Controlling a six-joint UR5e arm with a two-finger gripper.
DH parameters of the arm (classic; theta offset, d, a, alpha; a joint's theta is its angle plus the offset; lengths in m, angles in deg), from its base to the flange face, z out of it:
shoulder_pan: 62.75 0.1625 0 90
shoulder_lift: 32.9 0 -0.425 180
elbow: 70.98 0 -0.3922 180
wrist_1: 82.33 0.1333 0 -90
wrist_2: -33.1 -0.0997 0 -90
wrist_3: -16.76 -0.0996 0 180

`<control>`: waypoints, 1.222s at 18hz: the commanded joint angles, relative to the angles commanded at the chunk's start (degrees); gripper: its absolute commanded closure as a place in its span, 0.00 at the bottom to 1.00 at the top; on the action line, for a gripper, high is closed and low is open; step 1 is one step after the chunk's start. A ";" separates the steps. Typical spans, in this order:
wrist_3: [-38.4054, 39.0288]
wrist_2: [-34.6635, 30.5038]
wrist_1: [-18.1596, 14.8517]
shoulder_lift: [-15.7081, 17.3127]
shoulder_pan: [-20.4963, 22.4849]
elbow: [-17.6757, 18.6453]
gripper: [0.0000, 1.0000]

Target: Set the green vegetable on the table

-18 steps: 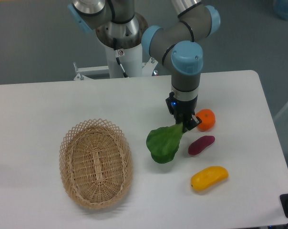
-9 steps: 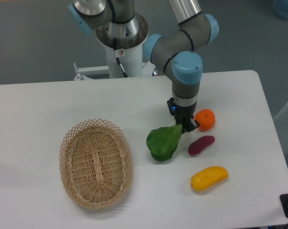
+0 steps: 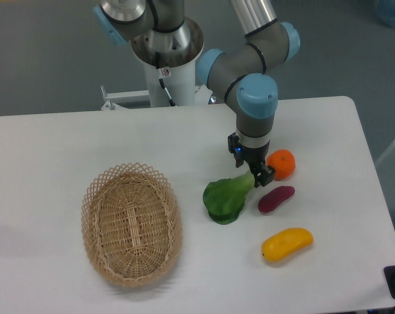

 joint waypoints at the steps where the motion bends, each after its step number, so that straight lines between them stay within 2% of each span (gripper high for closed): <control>1: 0.26 -0.26 -0.87 0.44 -0.17 -1.05 0.00; 3: 1.49 -0.18 -4.29 0.53 -0.18 -4.03 0.00; 7: 1.67 0.44 -15.26 1.32 -0.26 -11.67 0.00; 9: 1.67 0.79 -19.67 1.41 0.09 -14.67 0.00; 13: 1.67 1.76 -25.82 3.16 1.57 -18.45 0.00; 17: 0.71 2.45 -28.55 4.75 4.48 -20.21 0.00; 22: -6.23 3.69 -35.58 4.84 8.43 -23.64 0.00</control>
